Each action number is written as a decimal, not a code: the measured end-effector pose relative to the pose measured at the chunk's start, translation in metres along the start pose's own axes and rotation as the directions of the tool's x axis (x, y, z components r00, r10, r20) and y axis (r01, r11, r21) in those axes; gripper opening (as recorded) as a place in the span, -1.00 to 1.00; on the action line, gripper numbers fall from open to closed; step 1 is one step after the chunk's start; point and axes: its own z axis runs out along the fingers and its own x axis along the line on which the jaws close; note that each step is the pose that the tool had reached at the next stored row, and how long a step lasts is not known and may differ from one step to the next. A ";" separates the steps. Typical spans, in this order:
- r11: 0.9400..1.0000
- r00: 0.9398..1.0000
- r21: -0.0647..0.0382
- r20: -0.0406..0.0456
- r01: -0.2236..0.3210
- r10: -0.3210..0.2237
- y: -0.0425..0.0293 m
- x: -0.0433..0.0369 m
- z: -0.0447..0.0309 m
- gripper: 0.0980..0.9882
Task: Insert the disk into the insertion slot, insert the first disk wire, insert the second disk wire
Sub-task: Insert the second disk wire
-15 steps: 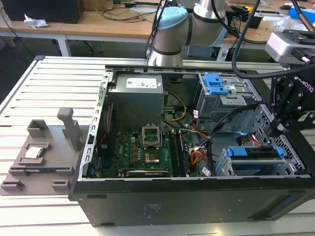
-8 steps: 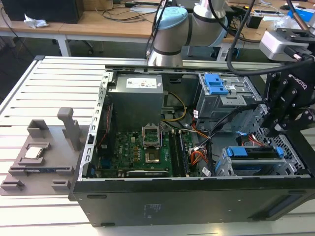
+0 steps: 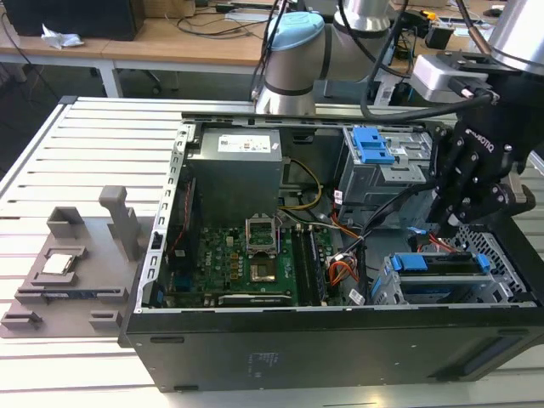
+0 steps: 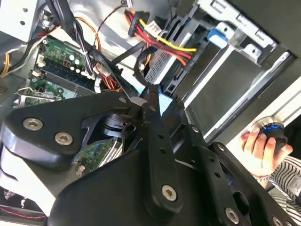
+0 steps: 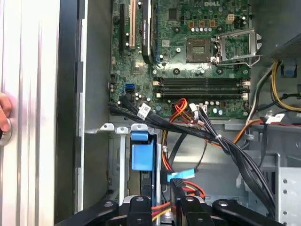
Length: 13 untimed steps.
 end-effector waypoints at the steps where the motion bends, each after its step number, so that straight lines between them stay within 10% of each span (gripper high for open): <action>1: 1.000 1.000 0.000 -0.008 0.004 -0.004 0.0041 -0.0032 0.0024 -0.54; 6: 0.999 0.998 0.005 -0.035 0.049 -0.049 0.0052 -0.0076 0.0060 -0.54; 10: 0.998 0.997 0.008 -0.037 0.068 -0.067 0.0052 -0.0164 0.0142 -0.54; 13: 0.998 0.996 0.006 -0.062 0.068 -0.067 0.0051 -0.0174 0.0194 -0.54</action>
